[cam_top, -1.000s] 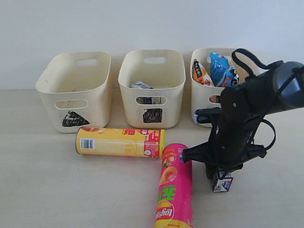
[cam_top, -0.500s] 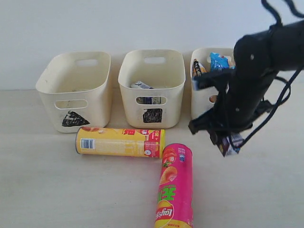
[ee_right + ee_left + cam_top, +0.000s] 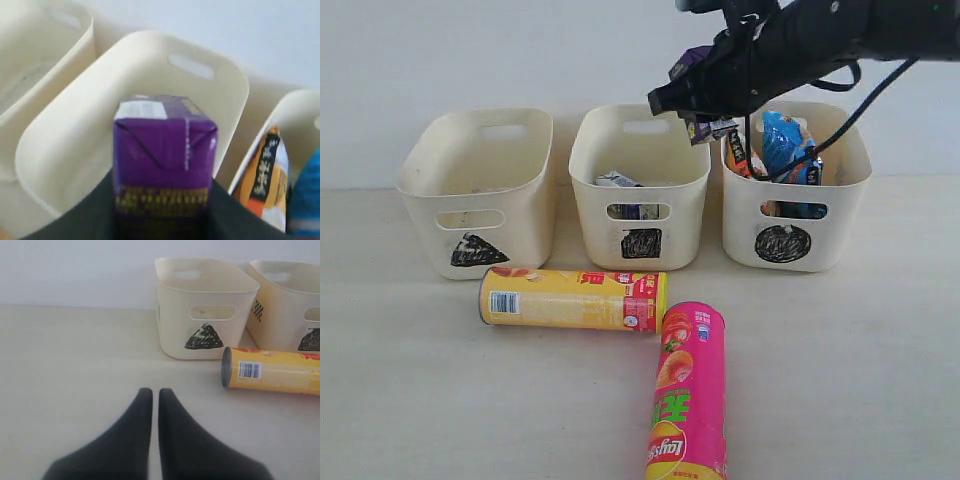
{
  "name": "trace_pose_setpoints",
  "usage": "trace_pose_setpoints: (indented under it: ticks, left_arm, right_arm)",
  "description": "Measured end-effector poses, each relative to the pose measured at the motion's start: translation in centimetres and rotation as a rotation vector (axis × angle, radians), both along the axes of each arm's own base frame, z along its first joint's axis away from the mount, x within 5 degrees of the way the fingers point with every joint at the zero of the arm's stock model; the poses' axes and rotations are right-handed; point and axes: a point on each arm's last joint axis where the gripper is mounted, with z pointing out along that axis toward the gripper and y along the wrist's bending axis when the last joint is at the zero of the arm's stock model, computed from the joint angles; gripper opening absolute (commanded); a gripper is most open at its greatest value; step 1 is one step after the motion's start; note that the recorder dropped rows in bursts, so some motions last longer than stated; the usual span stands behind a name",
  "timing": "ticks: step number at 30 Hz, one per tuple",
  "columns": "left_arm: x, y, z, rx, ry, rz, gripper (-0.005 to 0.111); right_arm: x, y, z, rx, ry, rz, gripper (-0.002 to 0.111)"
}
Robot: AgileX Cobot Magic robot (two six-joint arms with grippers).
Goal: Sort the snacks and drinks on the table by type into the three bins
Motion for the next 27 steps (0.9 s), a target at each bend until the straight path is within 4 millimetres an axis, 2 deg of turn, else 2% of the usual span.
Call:
trace_pose_setpoints:
  ticks: [3,5,6,7,8,9,10,14,18,24,25,27]
  left_arm:
    - [0.0,0.0,0.0,0.000,0.000,0.000,0.004]
    - [0.0,0.0,0.0,0.000,0.000,0.000,0.004]
    - [0.0,0.0,0.0,0.000,0.000,0.000,0.004]
    - [0.0,0.0,0.0,0.000,0.000,0.000,0.004]
    - [0.0,0.0,0.0,0.000,0.000,0.000,0.004]
    - [0.0,0.0,0.0,0.000,0.000,0.000,0.004]
    - [0.0,0.0,0.0,0.000,0.000,0.000,0.004]
    - [0.0,0.0,0.0,0.000,0.000,0.000,0.004]
    - [0.0,0.0,0.0,0.000,0.000,0.000,0.004]
    - [0.0,0.0,0.0,0.000,0.000,0.000,0.004]
    - [0.0,0.0,0.0,0.000,0.000,0.000,0.004]
    - [0.0,0.0,0.0,0.000,0.000,0.000,0.004]
  right_arm:
    - [3.4,1.4,-3.1,0.019,-0.052,-0.018,0.000]
    - [5.2,2.2,-4.6,0.017,-0.050,-0.016,0.006]
    - [5.7,2.4,-5.2,0.014,-0.048,-0.015,0.022]
    - [6.6,2.8,-5.3,0.020,-0.064,-0.014,0.032]
    - [7.0,3.0,-5.4,0.027,-0.070,-0.016,0.055]
    - [7.6,3.3,-5.5,0.032,-0.081,-0.015,0.069]
    - [8.0,3.5,-5.3,0.037,-0.094,-0.015,0.076]
    - [8.1,3.6,-5.8,0.027,-0.063,-0.009,0.068]
    - [7.5,3.5,-6.1,-0.014,0.016,0.011,0.046]
    - [5.4,2.2,-3.9,-0.216,0.131,0.068,0.004]
    - [4.9,1.8,-3.4,-0.254,0.156,0.073,0.000]
    - [3.8,1.0,-2.2,-0.325,0.212,0.077,0.000]
